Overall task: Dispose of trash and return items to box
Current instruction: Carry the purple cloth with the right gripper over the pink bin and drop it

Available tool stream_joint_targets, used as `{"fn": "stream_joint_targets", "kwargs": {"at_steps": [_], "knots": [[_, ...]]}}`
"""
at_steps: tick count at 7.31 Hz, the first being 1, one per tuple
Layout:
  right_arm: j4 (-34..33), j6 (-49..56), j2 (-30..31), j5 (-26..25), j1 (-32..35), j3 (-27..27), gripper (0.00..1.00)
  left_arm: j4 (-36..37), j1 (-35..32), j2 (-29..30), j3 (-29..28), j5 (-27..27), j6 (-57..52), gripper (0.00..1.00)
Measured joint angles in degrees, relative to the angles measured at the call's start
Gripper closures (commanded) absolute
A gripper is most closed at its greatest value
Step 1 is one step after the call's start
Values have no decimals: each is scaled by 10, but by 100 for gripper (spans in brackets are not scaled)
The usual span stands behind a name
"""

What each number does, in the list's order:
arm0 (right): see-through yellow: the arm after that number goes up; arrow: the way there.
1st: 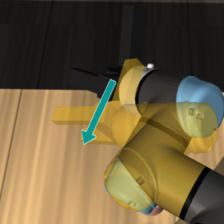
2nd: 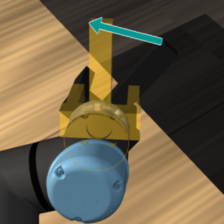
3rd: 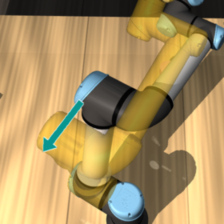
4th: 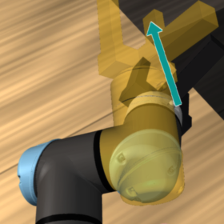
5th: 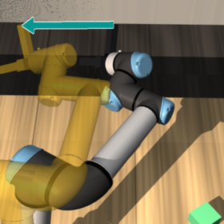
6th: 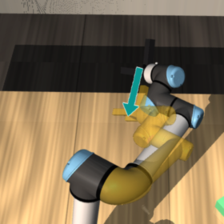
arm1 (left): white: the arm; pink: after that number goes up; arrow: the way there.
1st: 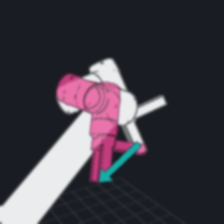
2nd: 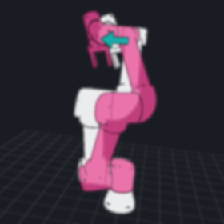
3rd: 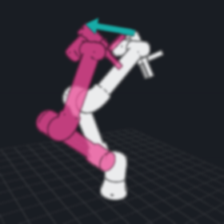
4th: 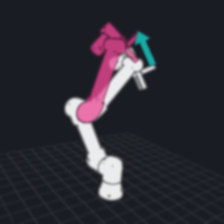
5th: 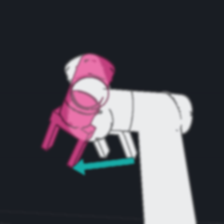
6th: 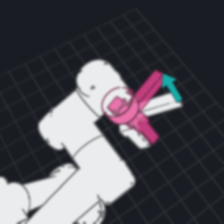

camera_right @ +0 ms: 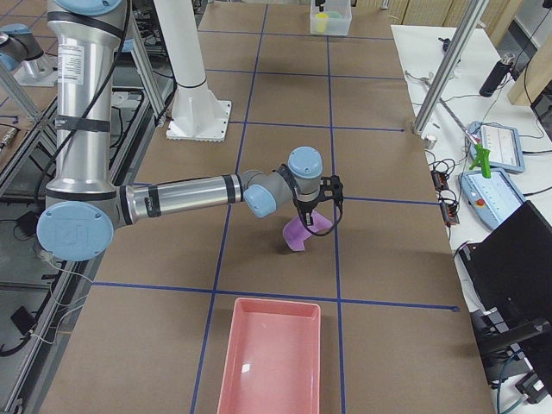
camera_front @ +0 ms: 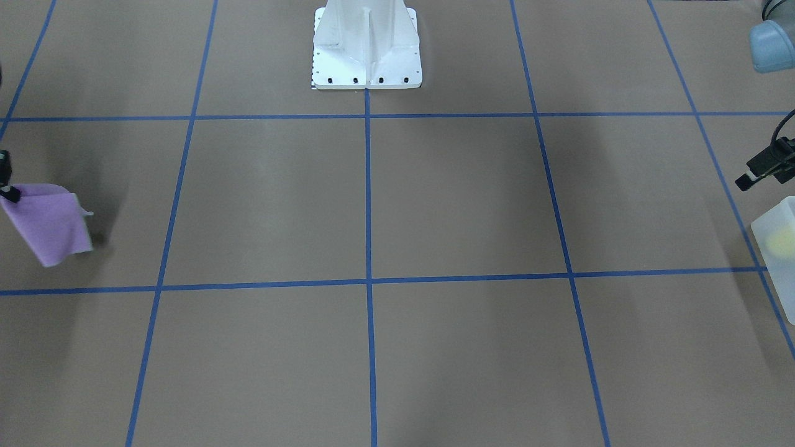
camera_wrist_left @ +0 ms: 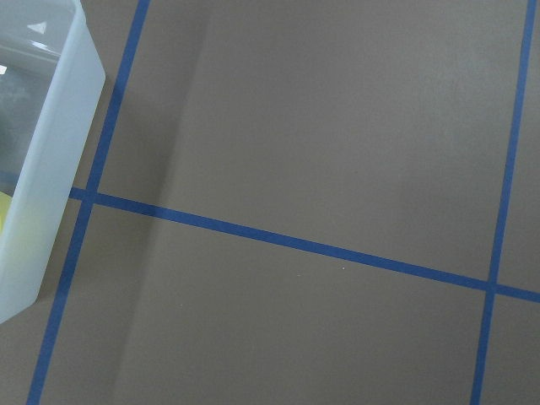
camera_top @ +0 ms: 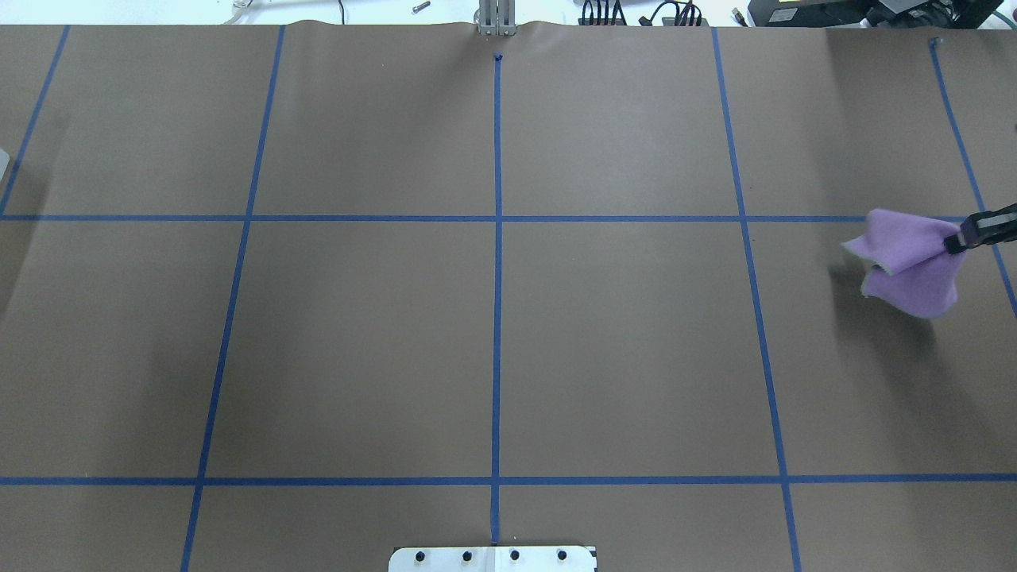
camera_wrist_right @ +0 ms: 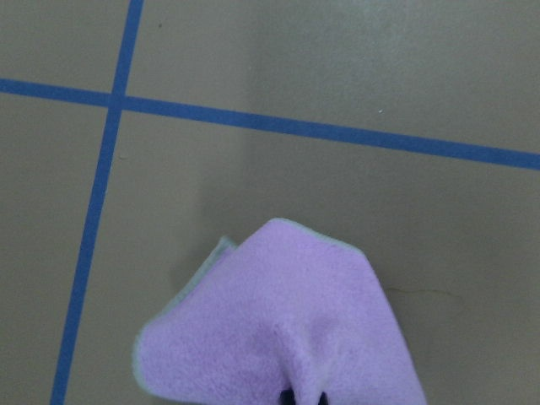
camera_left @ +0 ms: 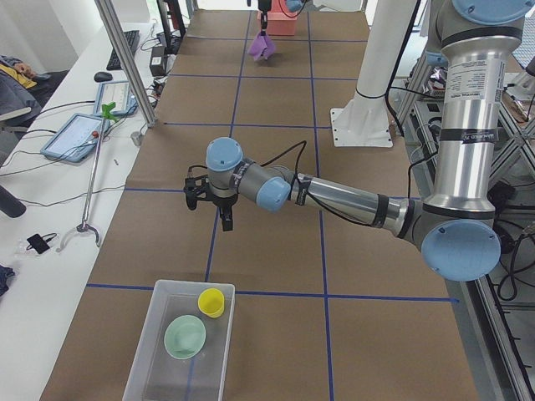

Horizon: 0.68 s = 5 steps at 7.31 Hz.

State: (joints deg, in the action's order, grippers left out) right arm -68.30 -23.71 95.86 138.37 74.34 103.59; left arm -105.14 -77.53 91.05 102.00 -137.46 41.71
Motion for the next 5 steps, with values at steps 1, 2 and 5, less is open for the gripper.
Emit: {"fn": "stream_joint_targets", "kwargs": {"at_steps": [1,2,5], "knots": [[-34,84,23,21,70,8,100,0,0,0,0,0,0,3],[-77,188,45,26,139,11,100,-1,0,-1,0,0,0,3],[-264,508,33,-65,298,7,100,-1,1,-6,0,0,-3,3]]}}
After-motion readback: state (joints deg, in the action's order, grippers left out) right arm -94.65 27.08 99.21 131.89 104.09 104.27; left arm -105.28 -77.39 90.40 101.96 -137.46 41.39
